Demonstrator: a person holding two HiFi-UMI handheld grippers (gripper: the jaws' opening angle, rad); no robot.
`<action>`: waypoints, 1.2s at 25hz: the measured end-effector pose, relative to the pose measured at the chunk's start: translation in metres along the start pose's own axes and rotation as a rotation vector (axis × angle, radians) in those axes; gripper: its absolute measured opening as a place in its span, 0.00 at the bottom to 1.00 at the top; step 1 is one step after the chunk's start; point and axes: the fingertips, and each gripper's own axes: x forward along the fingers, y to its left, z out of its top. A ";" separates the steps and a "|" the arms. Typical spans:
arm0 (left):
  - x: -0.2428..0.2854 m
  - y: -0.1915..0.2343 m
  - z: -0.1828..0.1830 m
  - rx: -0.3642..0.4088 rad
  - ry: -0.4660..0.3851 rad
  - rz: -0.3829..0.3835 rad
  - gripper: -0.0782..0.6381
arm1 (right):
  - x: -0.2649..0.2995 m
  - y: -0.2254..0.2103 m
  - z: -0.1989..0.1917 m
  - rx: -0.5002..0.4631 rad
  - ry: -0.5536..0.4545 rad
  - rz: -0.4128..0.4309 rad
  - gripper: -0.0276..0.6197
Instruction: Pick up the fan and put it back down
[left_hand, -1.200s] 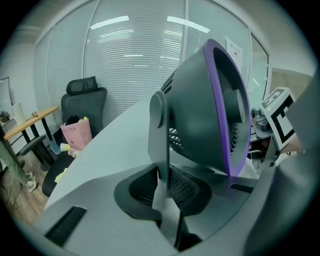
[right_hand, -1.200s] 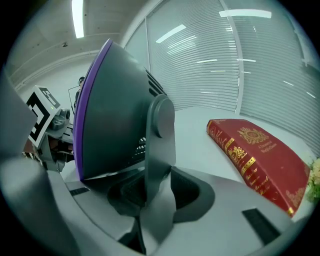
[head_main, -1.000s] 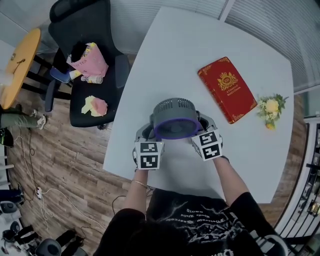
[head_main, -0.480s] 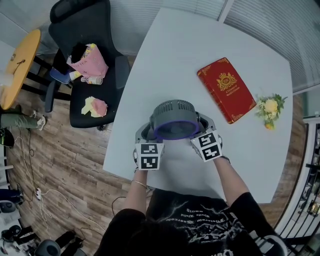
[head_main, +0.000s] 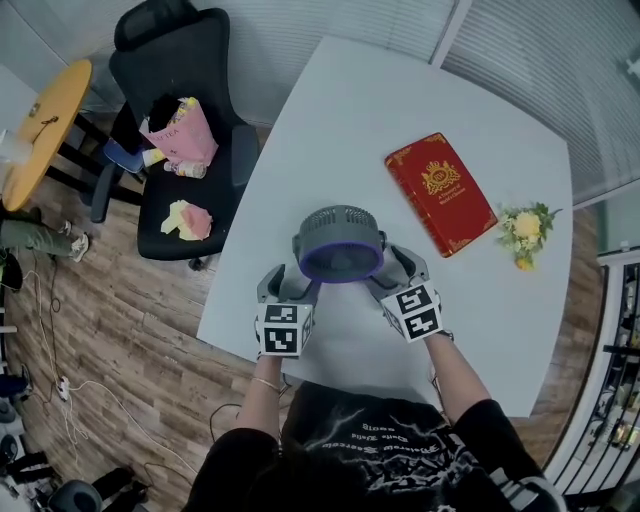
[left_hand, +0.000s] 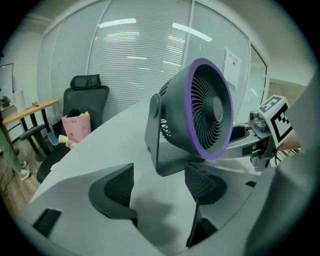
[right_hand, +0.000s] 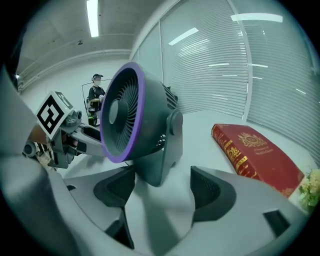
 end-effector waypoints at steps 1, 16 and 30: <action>-0.004 -0.003 -0.002 -0.010 -0.001 0.009 0.56 | -0.006 0.001 0.000 -0.009 -0.004 0.001 0.59; -0.095 -0.085 -0.014 -0.009 -0.128 0.010 0.57 | -0.107 0.033 -0.004 -0.063 -0.146 0.008 0.59; -0.192 -0.172 -0.028 0.009 -0.343 0.027 0.57 | -0.220 0.055 -0.021 -0.084 -0.296 0.004 0.59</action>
